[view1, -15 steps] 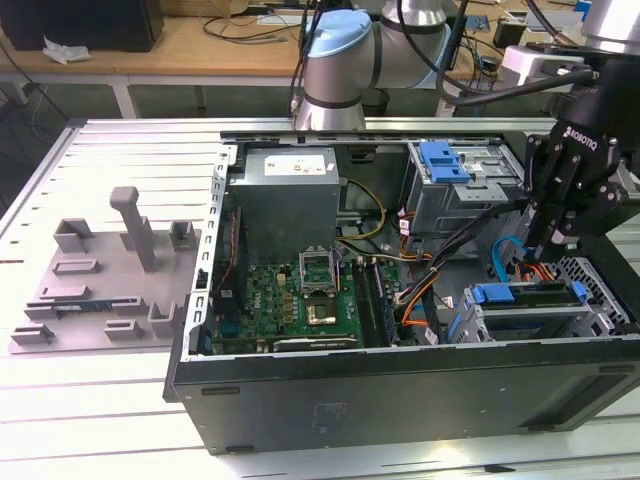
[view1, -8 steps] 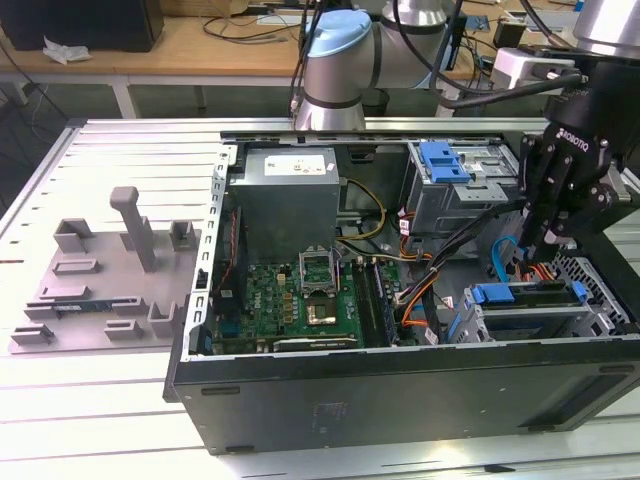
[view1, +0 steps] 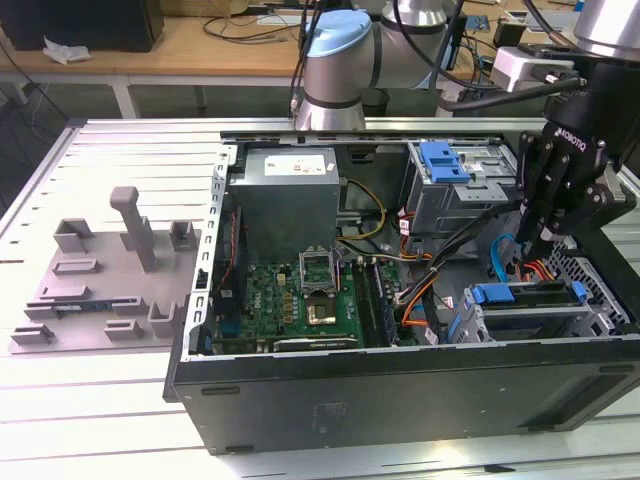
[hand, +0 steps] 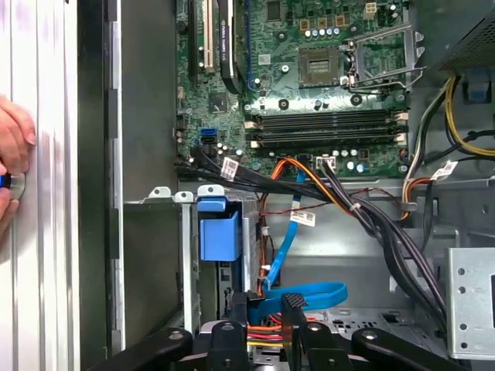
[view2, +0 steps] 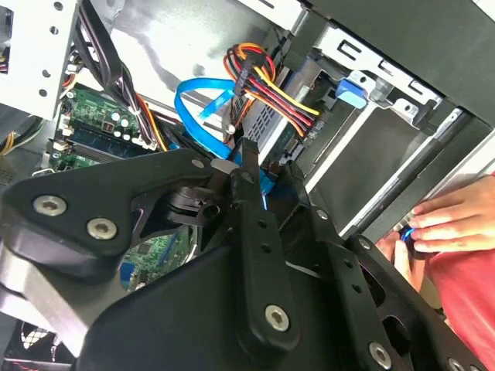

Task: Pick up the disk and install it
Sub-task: 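Insert the second disk wire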

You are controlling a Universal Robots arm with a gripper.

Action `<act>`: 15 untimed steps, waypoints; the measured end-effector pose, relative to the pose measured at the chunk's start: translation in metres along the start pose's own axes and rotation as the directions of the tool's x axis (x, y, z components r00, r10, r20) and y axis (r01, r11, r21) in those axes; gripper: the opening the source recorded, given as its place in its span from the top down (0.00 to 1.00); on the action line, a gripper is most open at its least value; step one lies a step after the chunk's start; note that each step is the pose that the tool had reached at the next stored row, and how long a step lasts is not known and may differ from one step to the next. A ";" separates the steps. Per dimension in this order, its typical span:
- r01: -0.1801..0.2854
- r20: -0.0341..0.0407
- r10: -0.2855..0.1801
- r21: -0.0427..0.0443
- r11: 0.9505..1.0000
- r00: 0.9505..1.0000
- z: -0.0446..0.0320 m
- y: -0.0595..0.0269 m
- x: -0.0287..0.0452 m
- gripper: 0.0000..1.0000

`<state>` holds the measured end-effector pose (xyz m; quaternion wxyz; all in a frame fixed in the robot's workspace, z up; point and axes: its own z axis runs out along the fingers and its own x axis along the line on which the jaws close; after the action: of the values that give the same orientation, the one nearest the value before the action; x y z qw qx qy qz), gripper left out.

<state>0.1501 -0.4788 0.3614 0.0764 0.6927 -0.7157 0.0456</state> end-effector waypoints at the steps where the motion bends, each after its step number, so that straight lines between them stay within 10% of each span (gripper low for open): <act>1: 0.000 0.000 0.000 0.000 1.000 1.000 0.0000 0.0000 0.0000 0.68; 15: 0.000 0.000 0.000 0.000 1.000 1.000 0.0001 -0.0012 0.0000 0.83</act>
<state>0.1514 -0.4789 0.3612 0.0763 0.6926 -0.7158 0.0455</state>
